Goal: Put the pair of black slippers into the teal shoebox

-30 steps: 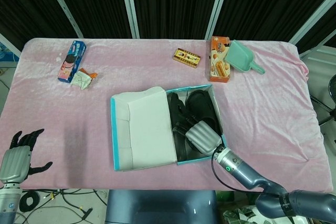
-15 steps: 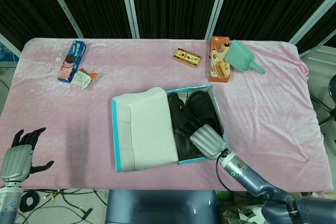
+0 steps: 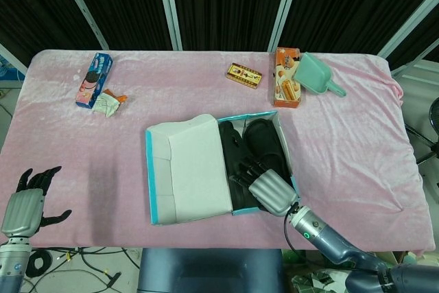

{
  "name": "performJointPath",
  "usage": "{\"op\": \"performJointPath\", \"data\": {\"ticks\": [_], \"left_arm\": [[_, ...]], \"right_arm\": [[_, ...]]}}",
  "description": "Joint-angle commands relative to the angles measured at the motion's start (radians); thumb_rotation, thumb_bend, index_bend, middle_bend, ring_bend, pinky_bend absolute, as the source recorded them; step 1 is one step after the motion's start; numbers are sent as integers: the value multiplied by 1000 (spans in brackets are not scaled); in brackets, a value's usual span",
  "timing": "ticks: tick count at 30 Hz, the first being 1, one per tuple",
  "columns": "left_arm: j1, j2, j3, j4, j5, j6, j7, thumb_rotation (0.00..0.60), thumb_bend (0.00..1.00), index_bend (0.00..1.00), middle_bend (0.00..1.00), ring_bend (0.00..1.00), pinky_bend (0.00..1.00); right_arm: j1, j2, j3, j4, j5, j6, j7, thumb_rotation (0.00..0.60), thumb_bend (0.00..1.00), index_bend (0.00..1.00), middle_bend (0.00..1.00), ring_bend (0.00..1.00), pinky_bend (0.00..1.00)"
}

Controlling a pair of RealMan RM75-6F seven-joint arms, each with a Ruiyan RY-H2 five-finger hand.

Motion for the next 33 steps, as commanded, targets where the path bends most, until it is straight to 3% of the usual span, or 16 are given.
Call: {"op": "performJointPath", "data": {"ticks": [1,18,25,33], "left_arm": [[2,1,1,1,-1,1,0,600,0,126,176,163,0],[4,2,3,1,2,5,-2,600,0,125,176,163,0],[5,1,3,5,4,8,-8,600,0,124,176,163,0],[10,5,-1,7,9,24,-16,600,0,124,176,163,0]], "right_arm": [[-5,-16,-2,25,8,-6,10,600,599,206,242,0,26],[-22,-38,-3,69,-17,6,30,600,598,206,227,0,26],[-46,19,8,10,-40,61,20,600,438,89,159,0,25],[-97,88,25,-37,-40,148,44,600,426,37,116,0,26]]}}
